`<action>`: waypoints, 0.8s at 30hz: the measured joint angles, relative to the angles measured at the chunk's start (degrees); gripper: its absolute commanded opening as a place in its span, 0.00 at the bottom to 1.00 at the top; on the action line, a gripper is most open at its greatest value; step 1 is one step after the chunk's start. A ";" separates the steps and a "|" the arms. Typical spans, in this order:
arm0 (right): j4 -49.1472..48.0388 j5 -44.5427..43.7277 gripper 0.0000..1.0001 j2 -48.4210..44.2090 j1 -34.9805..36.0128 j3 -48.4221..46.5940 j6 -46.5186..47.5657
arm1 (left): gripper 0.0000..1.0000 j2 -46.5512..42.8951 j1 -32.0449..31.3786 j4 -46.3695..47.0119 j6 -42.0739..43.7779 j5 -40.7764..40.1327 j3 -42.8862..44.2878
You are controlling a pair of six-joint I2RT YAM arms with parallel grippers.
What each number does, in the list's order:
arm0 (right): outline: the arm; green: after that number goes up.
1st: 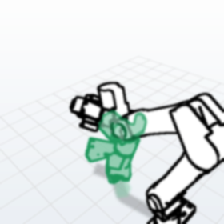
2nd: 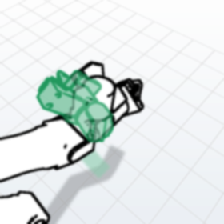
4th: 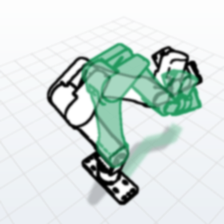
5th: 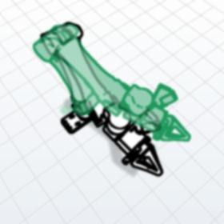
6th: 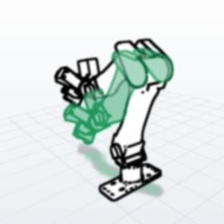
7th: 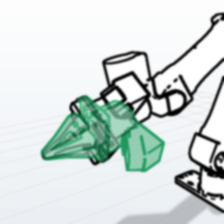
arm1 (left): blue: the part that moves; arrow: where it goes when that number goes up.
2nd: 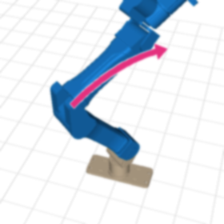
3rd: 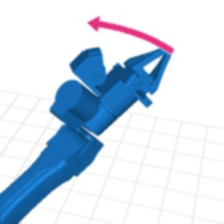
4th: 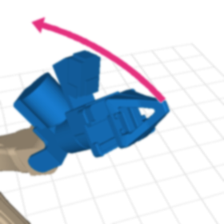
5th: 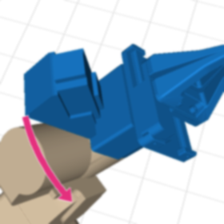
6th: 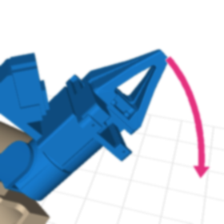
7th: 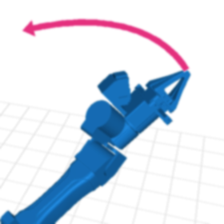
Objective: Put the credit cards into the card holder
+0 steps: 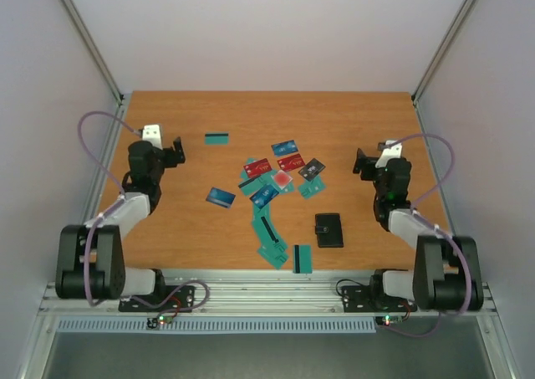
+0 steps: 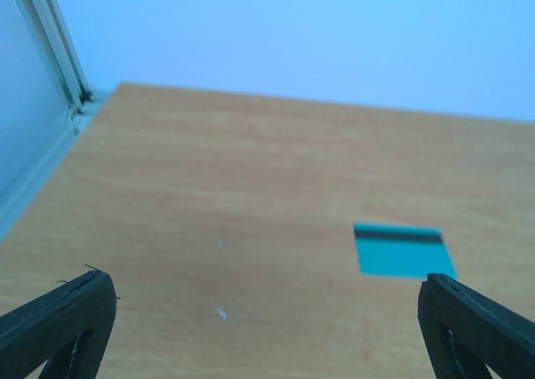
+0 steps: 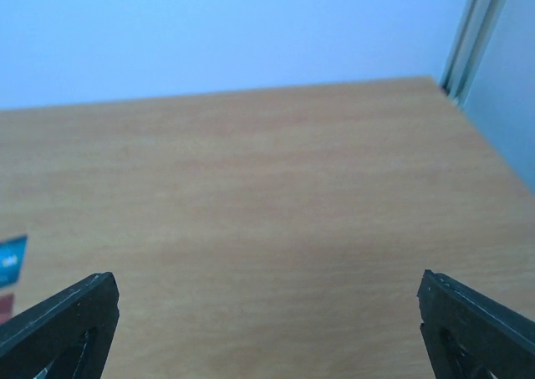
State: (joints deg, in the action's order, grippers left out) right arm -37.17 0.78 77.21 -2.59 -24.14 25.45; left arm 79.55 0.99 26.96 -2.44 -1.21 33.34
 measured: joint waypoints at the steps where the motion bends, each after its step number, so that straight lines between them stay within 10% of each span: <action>1: 2.84 -0.57 0.98 -3.08 0.00 -0.59 -0.09 | 0.99 -1.99 0.00 -2.71 -0.74 -0.26 1.40; 17: 72.94 -2.99 0.98 -11.39 0.00 -49.48 -9.94 | 0.99 -15.50 0.02 -45.88 -13.66 1.53 18.88; 24: 93.94 11.76 0.98 -6.54 -0.02 -50.53 -16.55 | 0.91 -9.84 -0.17 -61.96 -16.02 13.38 27.93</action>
State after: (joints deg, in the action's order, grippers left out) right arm 56.77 12.53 70.67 -2.61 -74.67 8.91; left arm 69.71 0.82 -35.00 -18.46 12.16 61.28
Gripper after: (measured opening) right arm 0.986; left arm 0.931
